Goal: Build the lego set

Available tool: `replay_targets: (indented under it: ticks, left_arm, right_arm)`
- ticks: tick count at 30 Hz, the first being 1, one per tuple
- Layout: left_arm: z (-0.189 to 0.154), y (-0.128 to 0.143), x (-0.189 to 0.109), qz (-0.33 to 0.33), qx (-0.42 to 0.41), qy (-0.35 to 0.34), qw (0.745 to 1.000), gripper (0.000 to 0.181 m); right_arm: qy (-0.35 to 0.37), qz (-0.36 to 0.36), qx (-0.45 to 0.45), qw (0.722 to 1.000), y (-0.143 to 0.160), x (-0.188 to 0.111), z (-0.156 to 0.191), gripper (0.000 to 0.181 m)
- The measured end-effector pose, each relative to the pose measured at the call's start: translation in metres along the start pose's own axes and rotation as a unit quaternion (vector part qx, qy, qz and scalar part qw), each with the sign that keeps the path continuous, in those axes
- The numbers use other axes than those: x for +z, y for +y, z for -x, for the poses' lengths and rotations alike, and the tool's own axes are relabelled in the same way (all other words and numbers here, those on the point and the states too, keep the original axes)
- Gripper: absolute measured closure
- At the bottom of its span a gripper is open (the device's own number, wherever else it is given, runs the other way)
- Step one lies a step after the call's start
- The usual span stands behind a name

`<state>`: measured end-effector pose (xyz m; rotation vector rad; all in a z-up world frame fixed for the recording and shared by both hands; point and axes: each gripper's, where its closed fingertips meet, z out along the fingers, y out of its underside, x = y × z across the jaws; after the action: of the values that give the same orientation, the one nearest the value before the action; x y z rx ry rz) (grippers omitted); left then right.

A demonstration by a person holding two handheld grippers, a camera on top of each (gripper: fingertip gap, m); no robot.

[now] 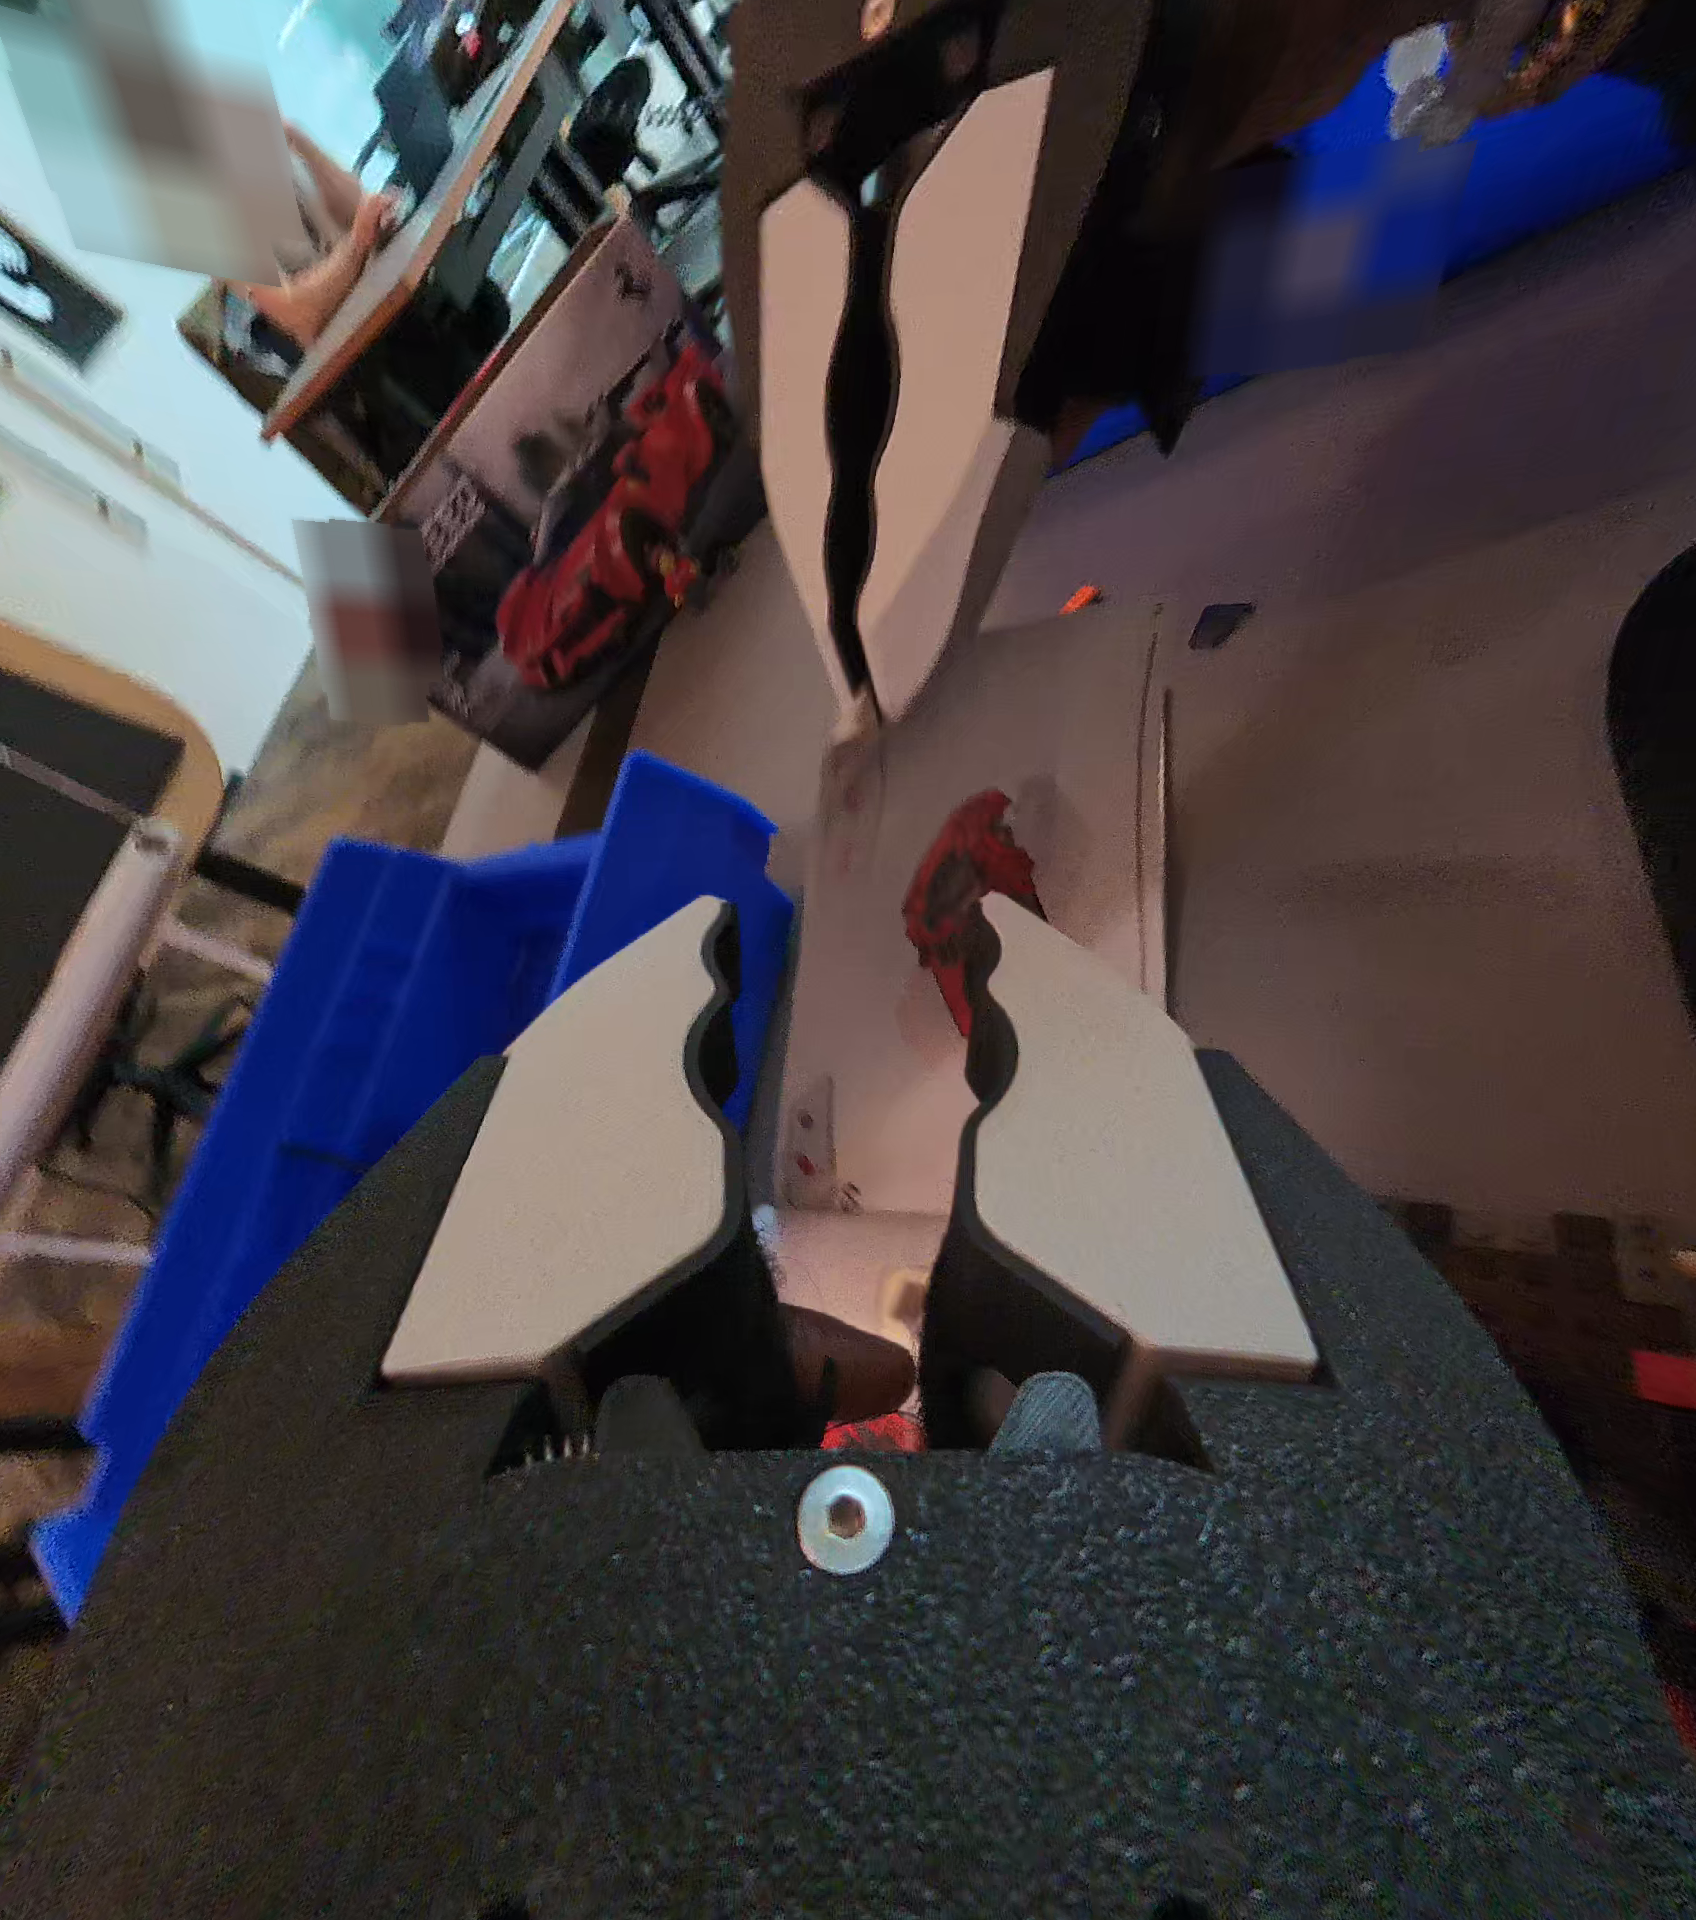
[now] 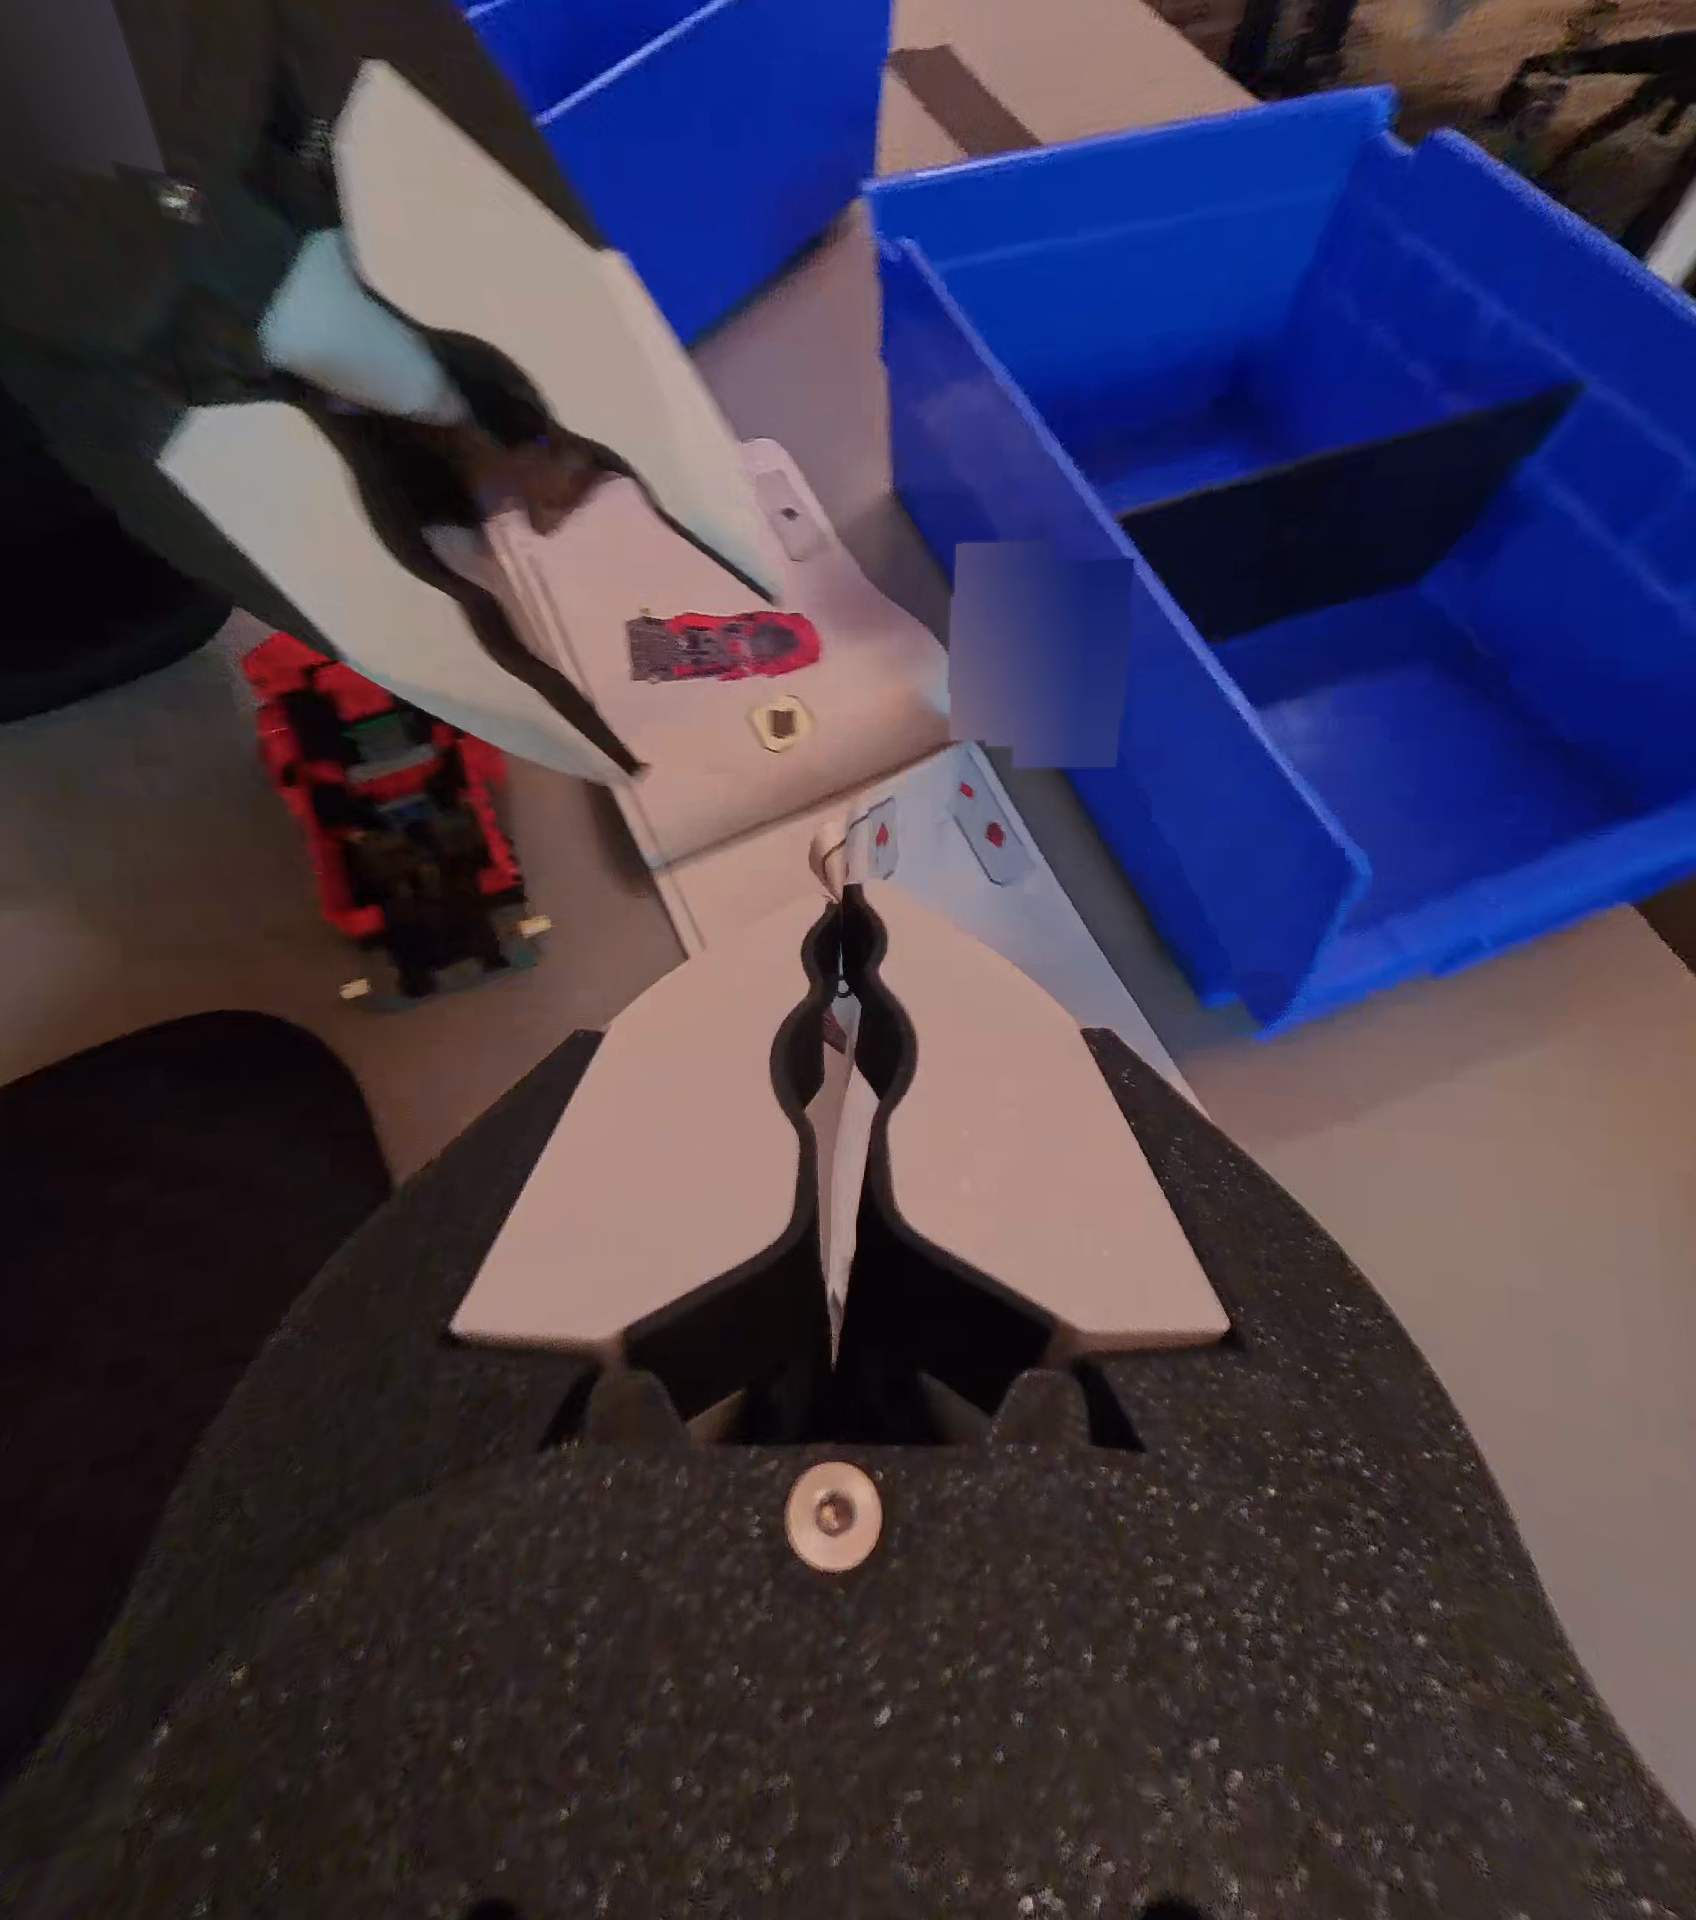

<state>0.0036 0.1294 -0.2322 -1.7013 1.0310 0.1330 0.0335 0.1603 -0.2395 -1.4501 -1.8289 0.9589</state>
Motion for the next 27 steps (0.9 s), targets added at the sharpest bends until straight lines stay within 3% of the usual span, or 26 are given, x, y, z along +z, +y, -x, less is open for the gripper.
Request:
replay_targets:
  ticks: [3, 6, 7, 8, 11, 14, 16, 18, 20, 23, 27]
  left_arm:
    - [0.000, -0.003, 0.019, 0.011, 0.072, 0.020, 0.997, 0.140]
    - [-0.021, 0.002, 0.030, -0.003, 0.068, 0.114, 0.991, 0.177]
    - [-0.022, 0.003, 0.029, -0.010, 0.045, 0.130, 0.990, 0.181]
    - [-0.018, 0.003, 0.027, -0.015, 0.016, 0.134, 0.991, 0.181]
    - [0.012, 0.003, 0.011, -0.040, -0.070, 0.100, 0.992, 0.181]
    - [0.034, 0.006, -0.005, -0.060, -0.140, 0.085, 0.985, 0.181]
    - [0.038, 0.007, -0.011, -0.073, -0.170, 0.086, 0.979, 0.181]
    - [0.039, 0.010, -0.013, -0.076, -0.186, 0.082, 0.976, 0.181]
    - [0.037, 0.010, -0.015, -0.078, -0.189, 0.080, 0.976, 0.181]
    - [0.042, 0.011, -0.024, -0.075, -0.188, 0.059, 0.978, 0.179]
    - [0.069, 0.011, -0.064, -0.065, -0.182, -0.016, 0.981, 0.167]
  right_arm:
    - [-0.038, 0.017, -0.022, 0.999, -0.011, 0.009, 0.025, 0.181]
    - [-0.058, 0.009, -0.040, 0.997, -0.024, 0.014, 0.040, 0.181]
    - [-0.058, 0.002, -0.045, 0.997, -0.028, 0.014, 0.041, 0.180]
    - [-0.059, -0.017, -0.048, 0.997, -0.032, 0.010, 0.043, 0.174]
    - [-0.021, -0.126, -0.015, 0.992, -0.044, -0.016, 0.033, 0.120]
    - [0.046, -0.199, 0.095, 0.974, -0.020, -0.034, 0.008, 0.094]
    - [0.021, -0.209, 0.173, 0.962, 0.002, -0.017, 0.011, 0.100]
    - [-0.069, -0.183, 0.215, 0.957, 0.010, 0.019, 0.041, 0.107]
    - [-0.091, -0.118, 0.186, 0.971, 0.016, 0.057, 0.062, 0.111]
    - [-0.095, -0.047, 0.073, 0.992, 0.018, 0.096, 0.073, 0.122]
    - [-0.197, 0.009, 0.013, 0.980, 0.010, 0.121, 0.096, 0.118]
